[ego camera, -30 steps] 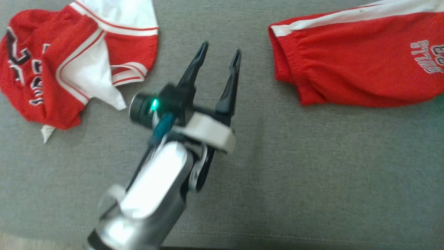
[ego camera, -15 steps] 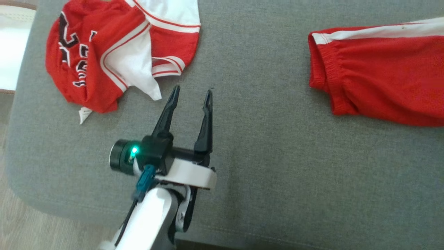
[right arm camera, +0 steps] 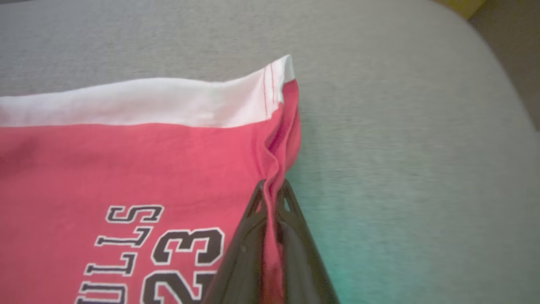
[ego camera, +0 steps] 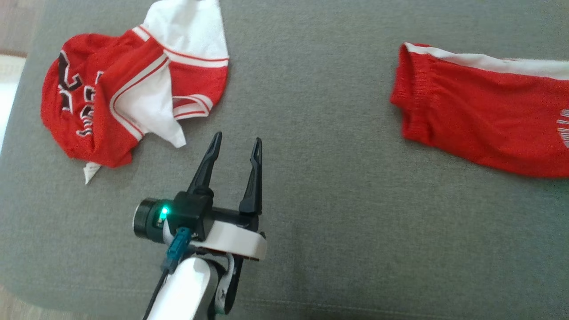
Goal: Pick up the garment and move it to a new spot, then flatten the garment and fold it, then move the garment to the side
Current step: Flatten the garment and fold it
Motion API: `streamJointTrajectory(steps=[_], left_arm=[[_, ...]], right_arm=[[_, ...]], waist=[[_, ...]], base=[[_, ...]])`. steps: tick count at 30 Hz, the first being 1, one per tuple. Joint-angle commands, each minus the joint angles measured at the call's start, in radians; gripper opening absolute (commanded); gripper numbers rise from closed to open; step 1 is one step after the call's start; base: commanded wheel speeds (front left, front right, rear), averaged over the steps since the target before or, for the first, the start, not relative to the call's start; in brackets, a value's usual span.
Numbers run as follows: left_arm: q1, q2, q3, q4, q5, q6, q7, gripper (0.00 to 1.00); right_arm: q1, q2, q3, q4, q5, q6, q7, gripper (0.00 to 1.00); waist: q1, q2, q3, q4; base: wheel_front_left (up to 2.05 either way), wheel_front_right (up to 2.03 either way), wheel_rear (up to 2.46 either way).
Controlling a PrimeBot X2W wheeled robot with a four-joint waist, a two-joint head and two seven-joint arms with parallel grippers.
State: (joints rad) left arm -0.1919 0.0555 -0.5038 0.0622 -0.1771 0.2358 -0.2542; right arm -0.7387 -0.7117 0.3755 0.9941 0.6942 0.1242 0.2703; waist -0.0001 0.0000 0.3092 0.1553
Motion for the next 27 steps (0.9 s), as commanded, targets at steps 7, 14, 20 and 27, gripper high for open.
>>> streamJointTrajectory(steps=[7,14,20,27], left_arm=[[0.002,-0.004,0.039,-0.016,0.008,-0.015,-0.008,1.0],[0.026,-0.005,0.049,0.0,0.001,-0.019,-0.008,1.0],[0.042,-0.005,0.037,0.002,-0.017,-0.019,-0.008,1.0],[0.052,-0.005,0.025,0.007,-0.042,-0.01,-0.008,1.0]], right_arm=[[-0.037,-0.056,0.013,-0.019,-0.068,0.007,-0.046,0.0],[-0.06,0.049,0.027,-0.102,-0.088,0.007,-0.067,0.0],[-0.054,0.141,0.055,-0.218,-0.1,0.007,-0.042,0.0],[-0.015,0.224,0.08,-0.339,-0.092,0.007,0.036,0.0]], waist=[[0.0001,0.0,-0.037,-0.019],[0.0001,0.0,-0.094,-0.027],[0.0001,0.0,-0.127,-0.009],[0.0001,0.0,-0.135,0.032]], base=[[0.0,0.0,0.0],[0.0,0.0,0.0],[0.0,0.0,0.0],[0.0,0.0,0.0]])
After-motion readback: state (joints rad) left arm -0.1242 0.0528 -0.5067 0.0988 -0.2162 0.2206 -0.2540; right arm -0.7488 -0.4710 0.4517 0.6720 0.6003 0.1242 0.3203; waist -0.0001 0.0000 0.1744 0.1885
